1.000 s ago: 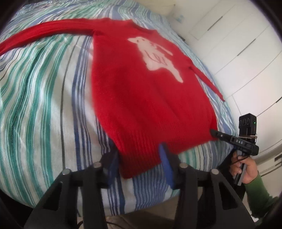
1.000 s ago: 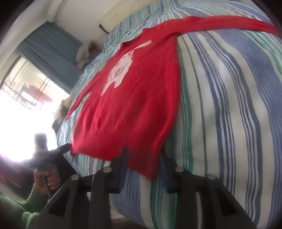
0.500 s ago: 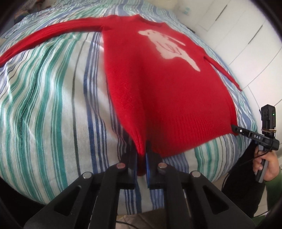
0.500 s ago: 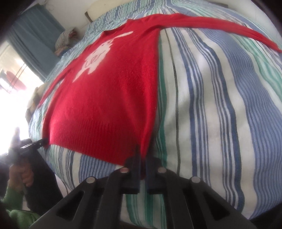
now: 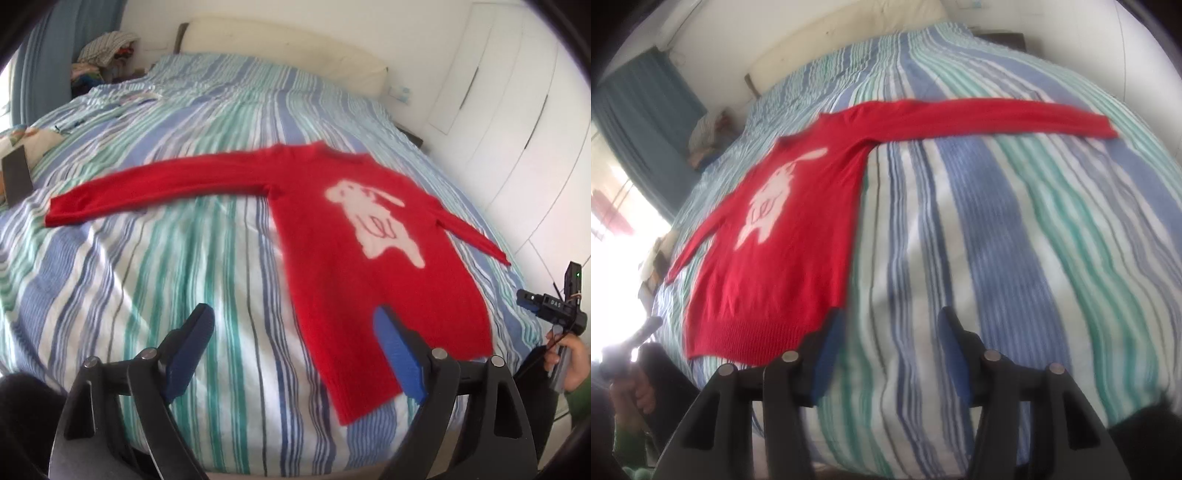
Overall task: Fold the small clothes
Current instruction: 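Grasp the sweater hem with both grippers and pull it straight, then grasp a sleeve cuff with the right gripper and fold it across the sweater body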
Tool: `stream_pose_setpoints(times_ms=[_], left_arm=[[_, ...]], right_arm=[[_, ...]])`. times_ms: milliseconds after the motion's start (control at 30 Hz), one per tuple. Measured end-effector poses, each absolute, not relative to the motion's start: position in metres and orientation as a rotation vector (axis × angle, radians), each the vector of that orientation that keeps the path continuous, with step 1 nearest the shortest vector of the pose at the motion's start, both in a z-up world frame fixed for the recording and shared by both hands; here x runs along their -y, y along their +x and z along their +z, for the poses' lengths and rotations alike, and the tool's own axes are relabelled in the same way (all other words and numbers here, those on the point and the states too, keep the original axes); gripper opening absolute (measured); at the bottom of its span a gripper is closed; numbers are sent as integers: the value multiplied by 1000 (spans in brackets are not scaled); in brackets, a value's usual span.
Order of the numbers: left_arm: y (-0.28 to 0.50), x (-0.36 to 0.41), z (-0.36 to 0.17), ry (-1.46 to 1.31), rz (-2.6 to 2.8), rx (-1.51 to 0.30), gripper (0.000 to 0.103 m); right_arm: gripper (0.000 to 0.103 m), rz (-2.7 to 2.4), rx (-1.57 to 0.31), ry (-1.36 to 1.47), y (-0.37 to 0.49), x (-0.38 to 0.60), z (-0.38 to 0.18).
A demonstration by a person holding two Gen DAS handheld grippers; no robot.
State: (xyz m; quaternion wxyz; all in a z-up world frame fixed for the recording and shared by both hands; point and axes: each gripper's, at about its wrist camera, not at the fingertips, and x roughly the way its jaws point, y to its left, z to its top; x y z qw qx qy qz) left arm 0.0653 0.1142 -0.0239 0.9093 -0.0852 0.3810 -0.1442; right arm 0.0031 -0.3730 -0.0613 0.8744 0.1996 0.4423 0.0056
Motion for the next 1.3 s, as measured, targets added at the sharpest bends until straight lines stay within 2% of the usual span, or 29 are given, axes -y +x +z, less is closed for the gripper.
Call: stream_pose_setpoints(times_ms=[167,300,467,700,800,833,867,900,1067,1300], left_arm=[[118,-117,-11,-187,-235,-633,94],[146,-129,-29,-238,-183,-597,94],[152,-149,-66,-239,-70,-648,94],[155,-165,-73,-309,-14,-654,94],[157,-164,-78,-321,-9,-675,94],[158,-164,-79,-320,-9,-681,94],[158,-163,-80,-317,-8,-685,94],[157,-163,-80,-315,-8,-685,94],[153,-170,-74,-347,-12,-662,94],[151,-182,-67,-429,-23,-643,94]], right_arm=[[53,-122,-711,590,45,474,-31],[53,-262,-585,854,63,558,-45],[53,-337,-580,1040,77,608,-87],[49,-372,-528,1092,100,634,-110],[29,-380,-530,1106,108,641,-121],[14,-378,-544,1110,111,643,-123],[4,-365,-554,1127,114,646,-127],[4,-353,-554,1146,115,649,-129],[4,-337,-515,980,126,629,-82],[4,4,-443,709,199,507,66]])
